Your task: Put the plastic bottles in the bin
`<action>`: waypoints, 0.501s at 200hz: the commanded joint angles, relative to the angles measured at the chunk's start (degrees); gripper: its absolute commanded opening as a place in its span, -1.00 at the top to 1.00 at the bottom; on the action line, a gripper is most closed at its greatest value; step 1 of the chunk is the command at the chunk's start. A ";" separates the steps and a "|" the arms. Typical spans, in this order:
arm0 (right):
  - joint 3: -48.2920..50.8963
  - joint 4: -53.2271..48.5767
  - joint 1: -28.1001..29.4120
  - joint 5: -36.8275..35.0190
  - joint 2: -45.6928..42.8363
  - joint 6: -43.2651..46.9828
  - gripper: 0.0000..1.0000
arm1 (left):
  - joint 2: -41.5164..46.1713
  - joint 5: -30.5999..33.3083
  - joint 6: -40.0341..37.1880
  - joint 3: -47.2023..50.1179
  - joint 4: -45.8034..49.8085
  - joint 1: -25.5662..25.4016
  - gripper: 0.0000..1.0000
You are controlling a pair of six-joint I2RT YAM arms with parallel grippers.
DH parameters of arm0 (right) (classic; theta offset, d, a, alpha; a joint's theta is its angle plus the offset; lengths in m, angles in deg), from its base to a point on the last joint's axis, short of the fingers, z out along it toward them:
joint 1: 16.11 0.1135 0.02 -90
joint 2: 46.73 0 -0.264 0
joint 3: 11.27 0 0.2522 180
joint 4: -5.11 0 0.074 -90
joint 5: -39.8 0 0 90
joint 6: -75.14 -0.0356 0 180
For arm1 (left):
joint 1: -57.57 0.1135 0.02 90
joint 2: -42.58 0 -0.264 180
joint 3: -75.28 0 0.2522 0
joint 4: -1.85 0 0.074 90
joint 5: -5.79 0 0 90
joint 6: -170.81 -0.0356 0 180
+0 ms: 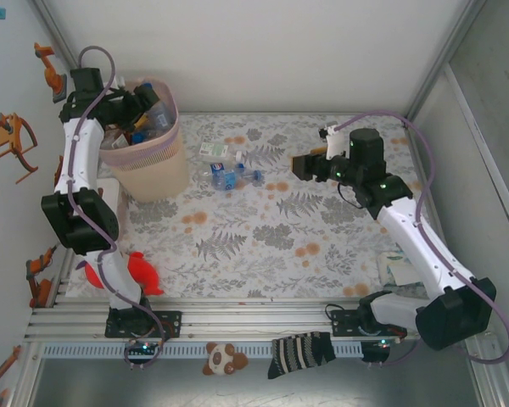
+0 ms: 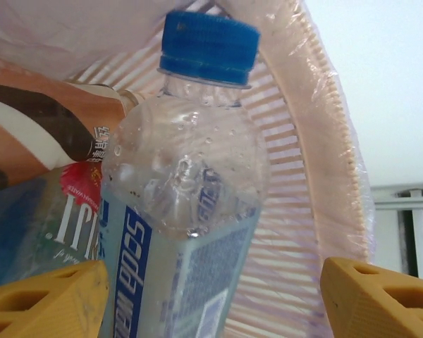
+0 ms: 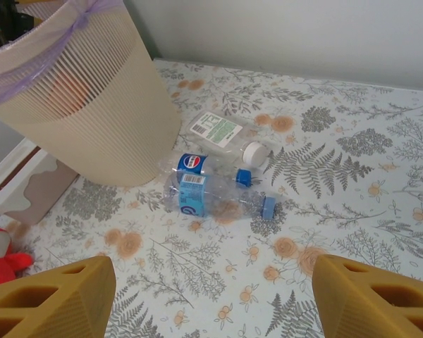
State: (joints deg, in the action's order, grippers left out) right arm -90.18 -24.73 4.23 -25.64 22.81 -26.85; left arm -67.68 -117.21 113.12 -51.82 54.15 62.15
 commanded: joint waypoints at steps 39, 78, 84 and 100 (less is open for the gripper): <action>0.11 0.41 0.33 -0.02 -2.21 0.47 -0.46 | 3.55 0.27 -0.93 -1.34 0.44 -1.35 -0.32; 0.19 0.52 0.36 0.09 -2.38 0.19 -0.46 | 0.62 -1.01 -1.18 -4.72 -0.38 -3.20 0.07; 0.19 0.52 0.32 0.14 -2.30 0.20 -0.46 | -0.08 -1.01 -1.31 -5.48 -0.33 -3.34 0.12; 0.19 0.44 0.32 0.14 -2.55 0.16 -0.46 | -1.71 -0.20 -2.44 -7.80 -0.28 -3.66 0.22</action>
State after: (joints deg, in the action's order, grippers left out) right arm -90.15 -24.71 4.23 -25.64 21.80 -26.87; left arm -67.11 -116.99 112.51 -55.60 54.11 58.98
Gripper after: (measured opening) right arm 0.729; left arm 0.417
